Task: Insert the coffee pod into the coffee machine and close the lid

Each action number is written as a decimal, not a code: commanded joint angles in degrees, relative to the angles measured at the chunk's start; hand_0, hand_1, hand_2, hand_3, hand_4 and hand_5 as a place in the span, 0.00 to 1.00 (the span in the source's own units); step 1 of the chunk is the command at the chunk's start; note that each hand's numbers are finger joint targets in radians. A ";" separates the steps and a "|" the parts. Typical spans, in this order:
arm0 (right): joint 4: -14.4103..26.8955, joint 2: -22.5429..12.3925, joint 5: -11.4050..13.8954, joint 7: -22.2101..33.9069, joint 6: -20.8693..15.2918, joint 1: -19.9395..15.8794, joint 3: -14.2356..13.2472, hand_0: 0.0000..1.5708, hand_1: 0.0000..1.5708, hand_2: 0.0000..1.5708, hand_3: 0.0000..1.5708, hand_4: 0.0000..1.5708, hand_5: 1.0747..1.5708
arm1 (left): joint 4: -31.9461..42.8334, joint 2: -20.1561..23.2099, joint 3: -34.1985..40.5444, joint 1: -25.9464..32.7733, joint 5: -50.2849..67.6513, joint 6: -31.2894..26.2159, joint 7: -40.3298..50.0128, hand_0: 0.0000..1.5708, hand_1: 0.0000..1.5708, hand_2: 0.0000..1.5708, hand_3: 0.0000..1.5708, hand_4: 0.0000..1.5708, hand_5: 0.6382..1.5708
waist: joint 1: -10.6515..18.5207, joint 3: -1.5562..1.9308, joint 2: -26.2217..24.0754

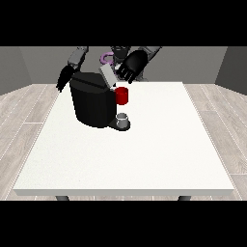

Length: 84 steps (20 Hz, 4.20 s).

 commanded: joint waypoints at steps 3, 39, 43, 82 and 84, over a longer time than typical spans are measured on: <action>-0.42 1.47 1.27 1.18 -1.38 0.59 1.32 0.00 0.00 0.00 0.00 0.00 1.00 | 1.39 -2.19 -1.06 -0.11 -0.96 0.58 0.42 0.76 0.76 0.81 0.78 0.30 1.00 | -0.47 0.00 -0.13; 2.52 -0.62 -0.64 -3.34 -0.98 -1.27 -2.30 0.00 0.00 0.00 0.00 0.00 1.00 | 2.56 1.46 -2.92 -3.74 -6.12 3.92 -4.63 0.77 0.77 0.78 0.70 0.00 1.00 | -0.05 0.03 4.06; -0.37 -1.15 0.73 3.71 -2.33 -7.31 -1.77 0.00 0.00 0.00 0.00 0.00 1.00 | 3.49 2.47 -4.01 -4.17 -8.86 8.22 -6.66 0.74 0.74 0.76 0.68 0.00 1.00 | -0.87 -0.01 7.19; 0.73 0.01 2.13 -1.36 -2.53 -1.15 -0.29 0.00 0.00 0.00 0.00 0.10 1.00 | 4.33 5.68 -2.71 -1.15 -12.55 14.90 -16.00 0.00 0.00 0.31 0.24 0.00 1.00 | -0.55 0.01 6.23; 1.48 -0.45 3.05 0.70 -3.61 -4.46 -0.71 0.00 0.00 0.00 0.00 0.09 1.00 | 4.85 5.96 -1.78 -3.66 -12.41 14.73 -14.27 0.00 0.00 0.23 0.16 0.00 1.00 | -0.27 0.00 7.79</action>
